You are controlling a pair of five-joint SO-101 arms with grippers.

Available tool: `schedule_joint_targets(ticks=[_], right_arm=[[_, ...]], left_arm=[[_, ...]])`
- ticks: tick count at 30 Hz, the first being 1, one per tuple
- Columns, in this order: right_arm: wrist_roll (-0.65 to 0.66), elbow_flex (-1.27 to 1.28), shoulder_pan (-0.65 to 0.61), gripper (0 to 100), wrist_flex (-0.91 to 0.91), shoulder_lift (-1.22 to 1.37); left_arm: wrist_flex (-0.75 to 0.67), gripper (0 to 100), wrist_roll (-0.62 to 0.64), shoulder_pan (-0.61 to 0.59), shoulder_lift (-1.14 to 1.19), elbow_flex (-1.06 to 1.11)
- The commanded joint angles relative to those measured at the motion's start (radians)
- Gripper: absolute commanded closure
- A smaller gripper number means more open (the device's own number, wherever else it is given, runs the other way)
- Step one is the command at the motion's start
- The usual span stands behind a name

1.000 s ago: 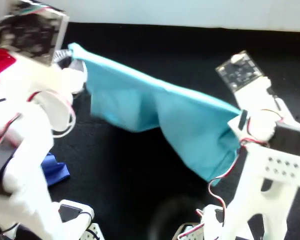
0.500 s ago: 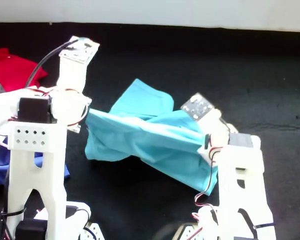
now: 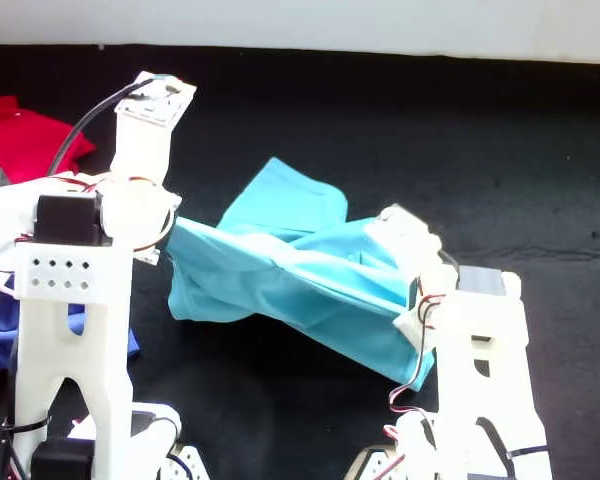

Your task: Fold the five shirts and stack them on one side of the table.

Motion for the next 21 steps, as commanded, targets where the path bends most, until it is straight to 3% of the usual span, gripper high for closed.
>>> schedule_joint_targets(ticks=[1,9,16,21], right_arm=[[-0.061,-0.048,-0.005,86.4,-0.021,0.022],[-0.1,-0.074,-0.008,86.4,-0.133,0.15],[-0.1,-0.088,-0.045,86.4,-0.139,0.173],[-0.1,-0.091,-0.07,86.4,-0.182,0.173]], left_arm=[[-0.02,99,-0.008,-0.059,-0.019,-0.008],[-0.021,99,-0.054,-0.147,-0.013,-0.001],[-0.103,99,-0.051,-0.251,-0.004,0.002],[-0.097,99,-0.051,-0.262,0.027,0.001]])
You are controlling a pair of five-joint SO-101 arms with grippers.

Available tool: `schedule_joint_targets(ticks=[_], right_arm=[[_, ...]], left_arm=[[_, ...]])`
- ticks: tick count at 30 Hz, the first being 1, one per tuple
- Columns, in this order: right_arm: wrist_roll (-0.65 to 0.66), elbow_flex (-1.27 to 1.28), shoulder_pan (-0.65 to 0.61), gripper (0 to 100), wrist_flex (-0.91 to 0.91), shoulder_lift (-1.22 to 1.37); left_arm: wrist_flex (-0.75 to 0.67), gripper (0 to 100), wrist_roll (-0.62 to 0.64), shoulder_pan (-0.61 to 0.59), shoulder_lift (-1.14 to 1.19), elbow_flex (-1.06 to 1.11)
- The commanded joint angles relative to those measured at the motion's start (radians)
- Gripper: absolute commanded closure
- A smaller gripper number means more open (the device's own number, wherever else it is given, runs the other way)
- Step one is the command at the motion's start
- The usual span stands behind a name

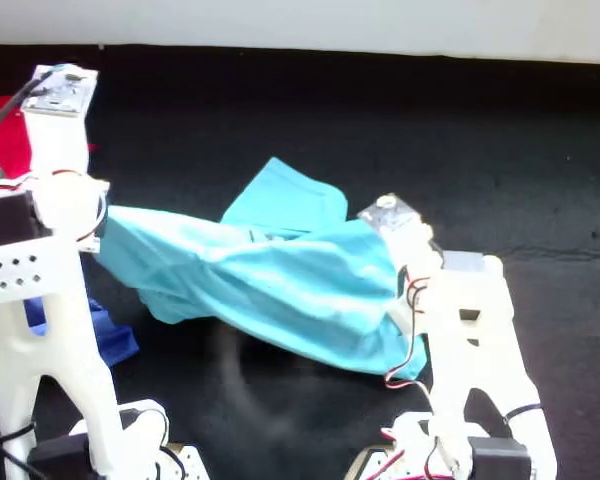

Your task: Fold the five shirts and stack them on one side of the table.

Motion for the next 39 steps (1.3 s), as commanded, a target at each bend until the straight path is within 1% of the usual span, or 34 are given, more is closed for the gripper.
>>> schedule_joint_targets(ticks=[1,4,5,8,12,14,16,19,21,26,30,34,39], right_arm=[[-0.012,-0.048,-0.012,86.4,-0.048,-0.001],[-0.012,-0.059,-0.028,86.4,-0.044,-0.012],[-0.012,-0.077,-0.039,86.4,-0.018,-0.012],[-0.02,-0.183,-0.094,86.4,0.13,-0.012],[-0.092,-0.346,-0.206,86.4,0.36,-0.008],[-0.092,-0.361,-0.271,86.4,0.415,0.001],[-0.092,-0.32,-0.334,86.4,0.39,0.001],[-0.094,-0.208,-0.409,86.4,0.285,0.001],[-0.094,-0.125,-0.437,86.4,0.213,0.001],[-0.092,0.019,-0.438,86.4,0.058,0.002],[-0.092,0.067,-0.44,86.5,-0.03,0.002],[-0.092,0.067,-0.44,86.6,-0.054,0.021],[-0.095,0.038,-0.441,86.7,-0.054,0.176]], left_arm=[[-0.02,99,-0.008,-0.007,0.007,-0.008],[-0.02,99,-0.006,0.028,0.012,-0.007],[-0.02,99,-0.006,0.038,0.013,-0.007],[-0.026,99,0.026,0.056,0.016,-0.007],[-0.029,99,0.034,0.056,0.018,0.008],[-0.029,99,0.032,0.056,0.016,0.03],[-0.031,99,0.032,0.053,0.016,0.045],[-0.054,99,0.034,0.05,0.015,0.059],[-0.058,99,0.034,0.05,0.015,0.058],[-0.058,99,0.034,0.053,0.015,0.059],[-0.058,99,0.034,0.056,0.016,0.059],[-0.058,99,0.034,0.056,0.016,0.059],[-0.058,99,0.034,0.056,0.016,0.059]])
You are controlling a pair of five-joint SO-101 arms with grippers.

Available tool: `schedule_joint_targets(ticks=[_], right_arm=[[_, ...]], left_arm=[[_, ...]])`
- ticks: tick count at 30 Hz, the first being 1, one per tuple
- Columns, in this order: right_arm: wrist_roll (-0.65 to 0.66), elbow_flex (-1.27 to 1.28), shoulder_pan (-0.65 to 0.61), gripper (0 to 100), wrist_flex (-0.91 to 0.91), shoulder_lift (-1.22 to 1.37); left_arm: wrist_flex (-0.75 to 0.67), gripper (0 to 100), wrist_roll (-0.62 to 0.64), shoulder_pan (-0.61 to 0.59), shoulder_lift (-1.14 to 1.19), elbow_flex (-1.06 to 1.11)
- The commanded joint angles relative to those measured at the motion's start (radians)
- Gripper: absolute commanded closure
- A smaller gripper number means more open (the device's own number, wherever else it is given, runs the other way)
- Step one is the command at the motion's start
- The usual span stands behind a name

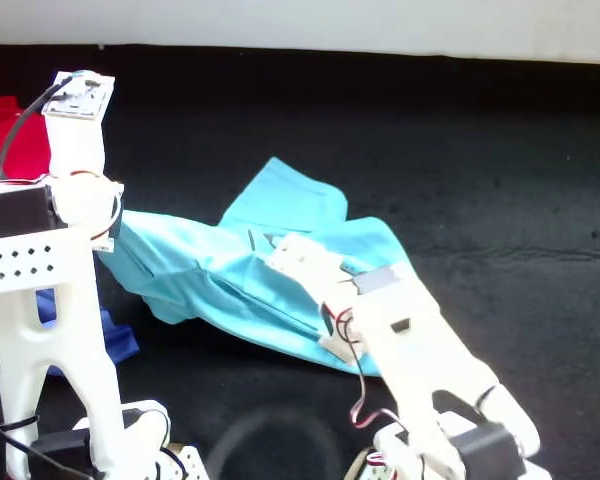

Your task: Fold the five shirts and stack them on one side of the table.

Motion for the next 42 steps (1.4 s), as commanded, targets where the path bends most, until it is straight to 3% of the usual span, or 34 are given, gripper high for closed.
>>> schedule_joint_targets(ticks=[1,7,11,17,27,36,42], right_arm=[[-0.012,-0.048,-0.007,86.8,-0.007,0.102],[-0.014,-0.11,-0.007,87.4,0.058,0.177],[-0.012,-0.116,-0.007,99.2,0.058,0.189],[-0.014,-0.151,-0.002,99.2,0.159,0.136],[0.046,-0.412,0.131,99.2,0.473,-0.153],[0.138,-0.687,0.283,99.2,0.585,-0.237],[0.135,-0.45,0.282,98.9,0.481,-0.137]], left_arm=[[-0.017,99,0.008,0.018,0.001,-0.004],[-0.017,99,0.008,0.018,0.001,-0.004],[-0.017,99,0.008,0.018,0.001,-0.004],[-0.017,99,0.008,0.018,-0.001,-0.004],[-0.054,99,0.008,0.018,-0.01,-0.015],[-0.066,99,0.048,0.019,-0.007,-0.14],[-0.058,99,0.048,0.019,-0.008,-0.127]])
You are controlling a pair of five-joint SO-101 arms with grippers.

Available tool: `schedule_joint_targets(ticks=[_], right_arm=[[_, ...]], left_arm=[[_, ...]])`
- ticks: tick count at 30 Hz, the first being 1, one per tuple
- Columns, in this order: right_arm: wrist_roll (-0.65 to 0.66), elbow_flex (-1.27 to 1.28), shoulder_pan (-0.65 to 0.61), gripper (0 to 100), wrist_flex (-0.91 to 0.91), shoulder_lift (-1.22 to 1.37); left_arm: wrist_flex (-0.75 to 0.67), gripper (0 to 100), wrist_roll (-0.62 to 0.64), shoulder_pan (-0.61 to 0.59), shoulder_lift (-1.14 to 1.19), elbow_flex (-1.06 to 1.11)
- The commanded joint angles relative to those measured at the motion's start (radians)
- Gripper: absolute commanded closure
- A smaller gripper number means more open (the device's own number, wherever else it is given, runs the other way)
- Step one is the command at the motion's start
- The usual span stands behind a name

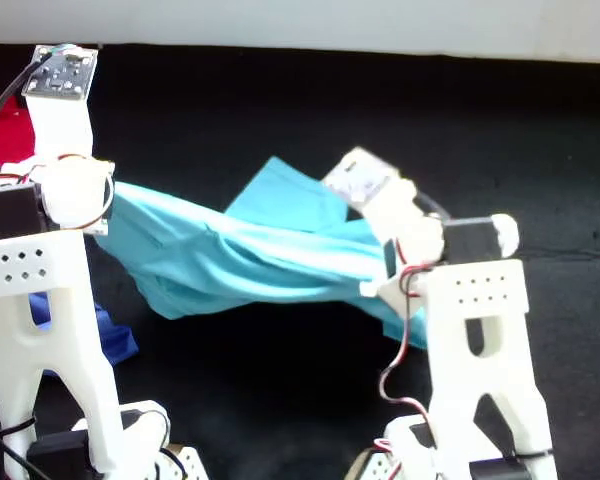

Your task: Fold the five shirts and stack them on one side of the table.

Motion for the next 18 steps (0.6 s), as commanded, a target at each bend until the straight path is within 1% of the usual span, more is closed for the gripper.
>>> schedule_joint_targets(ticks=[1,4,8,12,16,18], right_arm=[[0.012,0.147,0.015,98.9,-0.11,0.077],[-0.026,0.234,0.013,98.8,-0.216,0.17],[-0.072,0.236,-0.001,94.3,-0.269,0.288],[-0.078,0.236,-0.035,94.0,-0.272,0.349],[-0.089,0.225,-0.035,94.0,-0.246,0.334],[-0.084,0.205,-0.035,95.7,-0.214,0.314]], left_arm=[[-0.011,99,0.012,0.019,-0.01,-0.027],[-0.011,99,0.012,0.019,-0.01,-0.028],[-0.011,99,0.011,0.031,-0.01,-0.028],[-0.011,99,0.011,0.062,-0.01,-0.028],[-0.011,99,0.011,0.077,-0.01,-0.03],[-0.011,99,0.011,0.077,-0.01,-0.031]])
